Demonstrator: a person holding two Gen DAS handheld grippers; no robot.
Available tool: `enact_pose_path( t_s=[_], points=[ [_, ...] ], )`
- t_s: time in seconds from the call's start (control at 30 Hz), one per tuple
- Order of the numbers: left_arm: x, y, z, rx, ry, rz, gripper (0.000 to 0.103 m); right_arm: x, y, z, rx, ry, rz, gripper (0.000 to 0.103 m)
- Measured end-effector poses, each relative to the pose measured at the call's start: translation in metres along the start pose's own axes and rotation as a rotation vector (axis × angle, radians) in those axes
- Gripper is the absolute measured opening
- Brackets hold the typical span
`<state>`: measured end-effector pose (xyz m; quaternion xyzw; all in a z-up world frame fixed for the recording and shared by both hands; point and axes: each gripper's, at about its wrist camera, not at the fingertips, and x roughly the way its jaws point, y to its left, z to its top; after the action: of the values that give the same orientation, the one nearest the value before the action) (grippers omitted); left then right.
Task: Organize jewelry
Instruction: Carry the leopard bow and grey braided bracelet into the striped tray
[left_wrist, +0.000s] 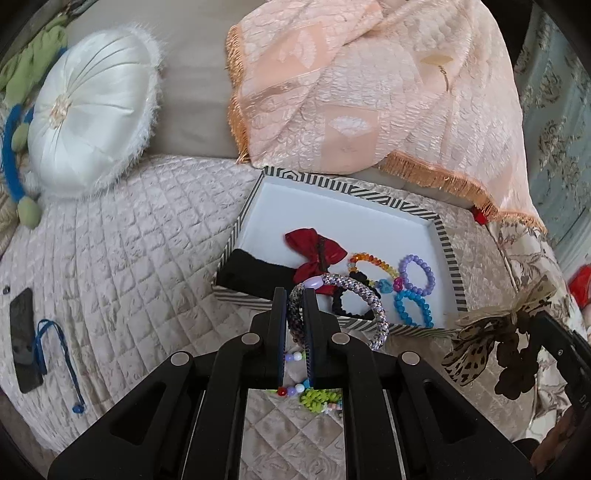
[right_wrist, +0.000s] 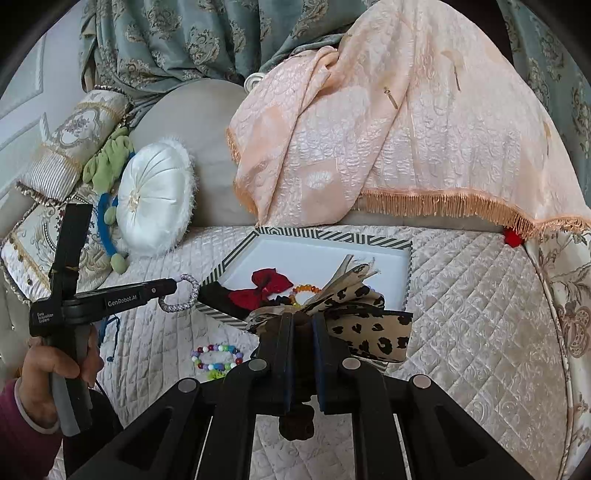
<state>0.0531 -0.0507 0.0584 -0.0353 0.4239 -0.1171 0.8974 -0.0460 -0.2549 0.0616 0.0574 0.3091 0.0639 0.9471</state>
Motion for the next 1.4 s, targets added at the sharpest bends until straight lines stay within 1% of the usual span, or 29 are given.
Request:
enact_pose_path(
  t_s=[0.23,0.77,0.9,1.13,1.4],
  points=[
    [-0.002,-0.012,0.002,0.035,-0.016,0.007,0.007,0.003,0.000,0.000,-0.002,0.008,0.001,0.009],
    [0.012,-0.018,0.009,0.065,-0.005,0.023,0.007,0.021,-0.001,0.005,0.000,0.032,0.001,0.009],
    [0.023,-0.014,0.019,0.040,0.016,0.010,0.007,0.031,-0.004,0.010,0.004,0.038,-0.001,0.009],
    [0.052,-0.007,0.038,0.010,0.055,0.024,0.007,0.053,-0.017,0.026,0.045,0.034,-0.002,0.009],
    [0.088,-0.002,0.061,-0.038,0.072,0.030,0.007,0.102,-0.035,0.050,0.103,0.051,-0.003,0.009]
  ],
)
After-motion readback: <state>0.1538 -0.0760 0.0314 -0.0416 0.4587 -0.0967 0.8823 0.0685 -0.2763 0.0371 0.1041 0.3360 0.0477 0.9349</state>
